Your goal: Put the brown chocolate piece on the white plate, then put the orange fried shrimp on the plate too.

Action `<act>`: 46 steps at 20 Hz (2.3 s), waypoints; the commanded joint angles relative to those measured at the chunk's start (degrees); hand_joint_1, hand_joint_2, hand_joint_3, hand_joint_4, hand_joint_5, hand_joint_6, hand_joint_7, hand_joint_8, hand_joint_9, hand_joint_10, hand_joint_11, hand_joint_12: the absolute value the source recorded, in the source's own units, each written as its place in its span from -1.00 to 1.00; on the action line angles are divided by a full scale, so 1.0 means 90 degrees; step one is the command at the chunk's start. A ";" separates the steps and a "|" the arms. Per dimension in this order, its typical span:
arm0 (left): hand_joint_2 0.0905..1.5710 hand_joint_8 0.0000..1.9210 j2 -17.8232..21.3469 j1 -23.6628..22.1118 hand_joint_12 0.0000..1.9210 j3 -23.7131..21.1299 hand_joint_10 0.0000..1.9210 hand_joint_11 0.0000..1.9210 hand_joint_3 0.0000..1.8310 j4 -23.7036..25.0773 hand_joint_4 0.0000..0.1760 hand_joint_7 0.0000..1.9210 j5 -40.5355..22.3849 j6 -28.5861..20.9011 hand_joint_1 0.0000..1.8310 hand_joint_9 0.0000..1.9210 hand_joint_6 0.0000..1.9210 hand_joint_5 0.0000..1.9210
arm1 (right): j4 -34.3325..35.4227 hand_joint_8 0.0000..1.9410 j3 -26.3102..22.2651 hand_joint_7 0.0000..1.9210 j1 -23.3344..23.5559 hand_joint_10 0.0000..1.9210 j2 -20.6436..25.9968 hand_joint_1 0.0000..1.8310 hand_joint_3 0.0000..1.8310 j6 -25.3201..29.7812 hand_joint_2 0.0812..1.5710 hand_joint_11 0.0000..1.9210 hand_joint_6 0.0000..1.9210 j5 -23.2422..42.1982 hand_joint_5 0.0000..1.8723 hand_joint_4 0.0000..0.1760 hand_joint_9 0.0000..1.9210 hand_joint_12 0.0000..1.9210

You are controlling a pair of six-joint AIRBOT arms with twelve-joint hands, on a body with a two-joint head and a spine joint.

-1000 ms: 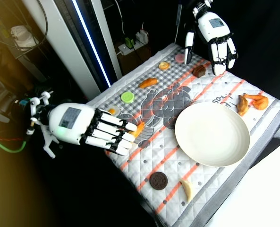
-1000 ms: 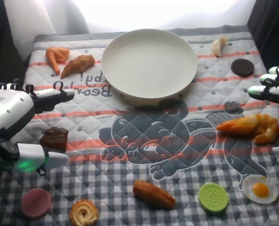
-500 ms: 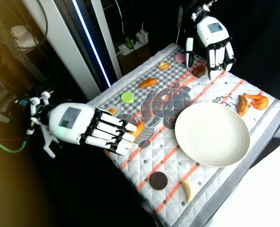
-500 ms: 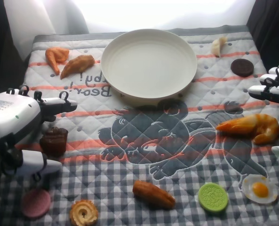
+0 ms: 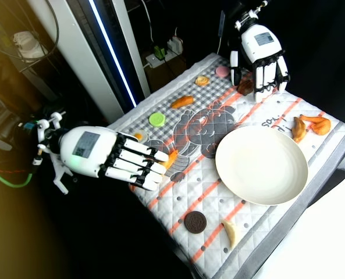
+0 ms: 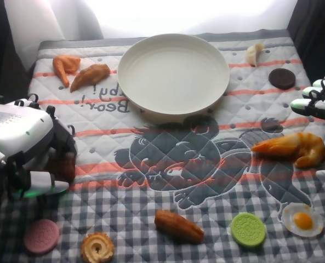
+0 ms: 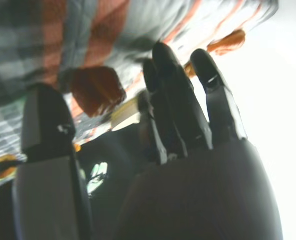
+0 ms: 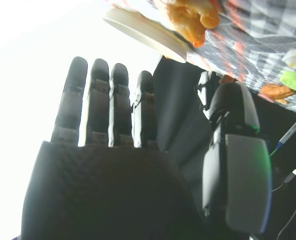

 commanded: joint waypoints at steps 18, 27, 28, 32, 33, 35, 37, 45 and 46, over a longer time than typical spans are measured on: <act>0.32 -0.26 -0.0050 -0.0785 -0.39 0.0202 -0.99 -0.48 -1.00 0.0475 -0.96 0.21 -0.0413 -0.0036 0.35 0.23 -0.02 0.04 | 0.0071 -1.00 0.0013 -0.65 -0.0003 -1.00 0.0051 -0.44 -1.00 0.0018 0.38 -0.97 -1.00 0.0766 -0.62 -0.38 -0.68 -0.38; 0.26 0.64 -0.0759 -0.2367 0.91 0.1105 0.83 0.01 -1.00 0.0976 -1.00 -0.12 0.0428 -0.0036 0.30 -0.09 -0.32 0.23 | 0.0073 -1.00 0.0025 -0.64 0.0003 -1.00 0.0036 -0.41 -1.00 0.0018 0.38 -0.96 -0.99 0.0778 -0.62 -0.58 -0.68 -0.38; 0.26 0.75 -0.0919 -0.2564 0.94 0.1285 0.90 0.01 -1.00 0.0969 -1.00 -0.13 0.0593 -0.0036 0.30 -0.08 -0.31 0.22 | 0.0073 -1.00 0.0027 -0.64 0.0003 -1.00 0.0034 -0.44 -1.00 0.0018 0.38 -0.95 -1.00 0.0778 -0.62 -0.53 -0.68 -0.38; 0.32 -0.02 -0.1545 -0.3076 0.40 0.1902 0.13 -0.07 -1.00 0.0936 -1.00 0.11 0.1050 -0.0036 0.34 0.02 -0.22 0.13 | 0.0072 -1.00 0.0066 -0.64 0.0061 -1.00 -0.0039 -0.45 -1.00 0.0018 0.38 -0.92 -1.00 0.0785 -0.62 -0.42 -0.66 -0.43; 0.31 -0.08 -0.1688 -0.3161 0.30 0.2044 0.02 -0.11 -1.00 0.0937 -1.00 0.14 0.1169 -0.0036 0.35 0.02 -0.17 0.11 | 0.0071 -1.00 0.0082 -0.63 0.0087 -1.00 -0.0071 -0.45 -1.00 0.0018 0.38 -0.92 -1.00 0.0785 -0.61 -0.54 -0.66 -0.43; 0.31 -0.16 -0.2067 -0.3315 0.26 0.2452 -0.14 -0.16 -1.00 0.0851 -1.00 0.22 0.1464 -0.0037 0.37 0.05 -0.15 0.06 | 0.0070 -1.00 0.0126 -0.65 0.0141 -1.00 -0.0138 -0.48 -0.99 0.0018 0.39 -0.93 -1.00 0.0785 -0.63 -0.47 -0.67 -0.42; 0.24 -0.70 -0.2378 -0.3398 0.12 0.2823 -0.49 -0.30 -1.00 0.0670 -1.00 0.05 0.1678 -0.0037 0.02 -0.01 -0.49 -0.11 | 0.0063 -1.00 0.0159 -0.66 0.0189 -1.00 -0.0200 -0.47 -1.00 0.0018 0.38 -0.98 -1.00 0.0785 -0.64 -0.35 -0.69 -0.35; 0.06 -0.99 -0.2708 -0.3356 -0.45 0.3340 -0.99 -1.00 -1.00 -0.0089 1.00 -0.77 0.1926 -0.0043 -0.26 -0.74 -1.00 -0.99 | -0.0014 -1.00 0.0223 -0.65 0.0319 -1.00 -0.0338 -0.45 -1.00 0.0040 0.40 -0.99 -1.00 0.0785 -0.62 -0.52 -0.69 -0.31; 0.04 -1.00 -0.2625 -0.3287 -0.54 0.3230 -1.00 -1.00 -1.00 -0.0091 1.00 -0.81 0.1788 -0.0048 -0.31 -0.80 -1.00 -1.00 | -0.0014 -1.00 0.0223 -0.65 0.0317 -1.00 -0.0340 -0.47 -1.00 0.0049 0.41 -0.99 -1.00 0.0785 -0.62 -0.62 -0.69 -0.31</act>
